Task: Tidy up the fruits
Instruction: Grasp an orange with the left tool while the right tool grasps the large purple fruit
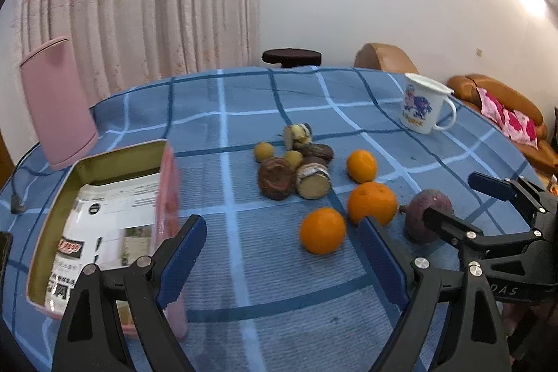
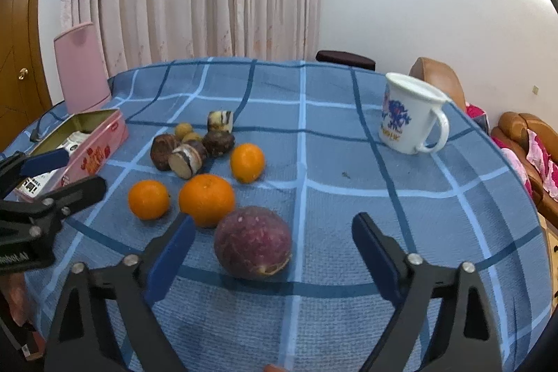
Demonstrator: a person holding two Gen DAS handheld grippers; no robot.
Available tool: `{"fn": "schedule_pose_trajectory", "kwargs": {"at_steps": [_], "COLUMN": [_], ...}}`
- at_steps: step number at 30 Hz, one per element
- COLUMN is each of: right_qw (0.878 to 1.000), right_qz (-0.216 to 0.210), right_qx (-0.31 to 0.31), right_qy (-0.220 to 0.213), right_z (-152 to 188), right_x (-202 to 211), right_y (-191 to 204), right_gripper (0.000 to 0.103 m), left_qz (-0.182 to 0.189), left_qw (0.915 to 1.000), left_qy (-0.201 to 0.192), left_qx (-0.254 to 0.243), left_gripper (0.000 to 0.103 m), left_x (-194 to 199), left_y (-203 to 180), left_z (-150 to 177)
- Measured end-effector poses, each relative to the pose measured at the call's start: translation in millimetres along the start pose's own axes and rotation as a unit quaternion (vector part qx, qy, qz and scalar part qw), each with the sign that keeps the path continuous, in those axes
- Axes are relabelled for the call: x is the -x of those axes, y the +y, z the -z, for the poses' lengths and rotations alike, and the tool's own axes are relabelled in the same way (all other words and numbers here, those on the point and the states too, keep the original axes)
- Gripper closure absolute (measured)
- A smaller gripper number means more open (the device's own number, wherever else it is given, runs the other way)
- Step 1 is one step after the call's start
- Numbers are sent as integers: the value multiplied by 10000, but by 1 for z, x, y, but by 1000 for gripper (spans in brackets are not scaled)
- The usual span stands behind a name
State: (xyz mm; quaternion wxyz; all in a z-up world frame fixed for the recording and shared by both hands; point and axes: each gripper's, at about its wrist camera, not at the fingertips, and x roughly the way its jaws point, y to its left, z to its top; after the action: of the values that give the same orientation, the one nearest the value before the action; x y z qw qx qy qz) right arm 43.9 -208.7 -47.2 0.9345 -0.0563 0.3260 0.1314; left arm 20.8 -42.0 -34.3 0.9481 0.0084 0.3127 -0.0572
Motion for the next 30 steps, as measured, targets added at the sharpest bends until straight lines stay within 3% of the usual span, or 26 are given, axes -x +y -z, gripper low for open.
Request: {"fn": "schedule_pose_trajectory", "kwargs": {"at_steps": [5,8,10,13,15,17,22,30], "right_qw": [9983,9972,9974,9970,9971,9972,9972,9972], "right_qz": [-382,-621,-592,-658,-660,-654,-656,-701], "right_qx": [-155,-173,-151,-259,-284,-309,-352,-233], "right_qy": [411,383,373,319,238,166,92,-66], "right_z": [4,6,7,9,9,9,7,2], "right_x": [-21,-18,-17,-15,-11,-8,-4,1], "right_y": [-5,-4,-3,-8,-10,-11,-12,-3], "right_gripper": [32,48,48,48,48,48,48,48], "left_qz": [152,212,290,431,560,658,768,607], "left_qw": [9997,9992,9987,9972,9952,9930,9921,9963], "left_qy": [204,310,383,589,798,982,982,603], "left_qx": [-29,-110,-155,-155,-79,6,99,-45], "left_gripper": [13,13,18,40,46,60,63,63], "left_x": [-14,-21,-25,-35,-45,-52,-50,-35], "left_y": [-6,-12,-15,-18,-17,-16,-13,-15], "left_z": [-2,-4,-5,-5,-4,-3,-2,-1]}}
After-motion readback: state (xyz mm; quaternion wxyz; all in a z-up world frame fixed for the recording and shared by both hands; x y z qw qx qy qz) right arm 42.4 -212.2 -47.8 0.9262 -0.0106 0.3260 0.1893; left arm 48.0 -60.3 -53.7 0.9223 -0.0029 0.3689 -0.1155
